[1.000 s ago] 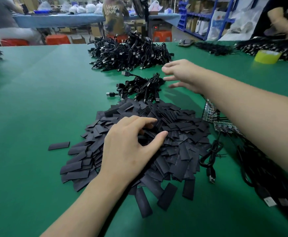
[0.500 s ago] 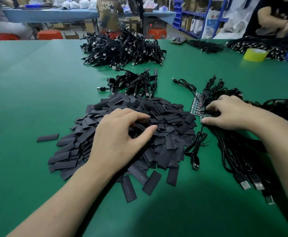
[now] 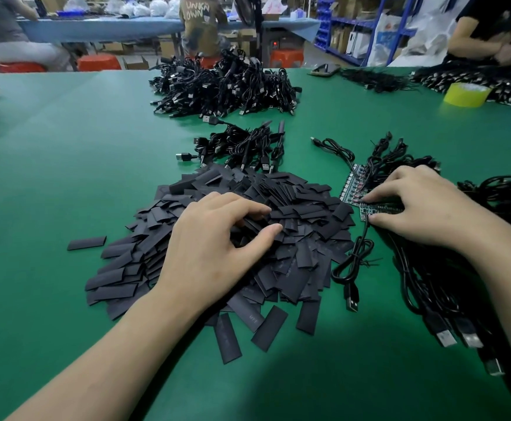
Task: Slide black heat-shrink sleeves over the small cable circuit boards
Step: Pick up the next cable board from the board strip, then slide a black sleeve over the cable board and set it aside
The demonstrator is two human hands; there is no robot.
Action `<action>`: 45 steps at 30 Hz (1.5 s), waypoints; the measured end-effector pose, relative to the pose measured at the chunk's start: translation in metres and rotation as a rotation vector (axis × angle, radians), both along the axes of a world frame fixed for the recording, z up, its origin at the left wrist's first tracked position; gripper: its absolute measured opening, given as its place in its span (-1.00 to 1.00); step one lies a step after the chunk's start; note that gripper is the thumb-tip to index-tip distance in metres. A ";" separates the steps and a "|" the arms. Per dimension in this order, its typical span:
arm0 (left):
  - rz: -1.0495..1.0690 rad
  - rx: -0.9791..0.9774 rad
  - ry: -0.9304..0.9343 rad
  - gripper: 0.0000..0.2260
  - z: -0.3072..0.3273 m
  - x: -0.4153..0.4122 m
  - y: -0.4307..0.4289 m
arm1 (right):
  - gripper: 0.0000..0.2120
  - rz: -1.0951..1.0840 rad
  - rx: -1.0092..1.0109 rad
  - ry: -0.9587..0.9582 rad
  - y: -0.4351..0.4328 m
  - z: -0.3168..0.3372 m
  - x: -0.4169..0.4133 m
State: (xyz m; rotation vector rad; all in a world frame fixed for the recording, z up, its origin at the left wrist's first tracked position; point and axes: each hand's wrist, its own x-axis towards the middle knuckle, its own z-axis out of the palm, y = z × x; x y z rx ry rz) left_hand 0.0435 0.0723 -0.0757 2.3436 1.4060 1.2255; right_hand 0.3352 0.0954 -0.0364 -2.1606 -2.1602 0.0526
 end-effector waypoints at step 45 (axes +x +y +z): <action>-0.328 -0.386 -0.314 -0.82 0.006 0.007 -0.005 | -0.81 0.326 -0.296 1.354 -0.023 -0.006 -0.072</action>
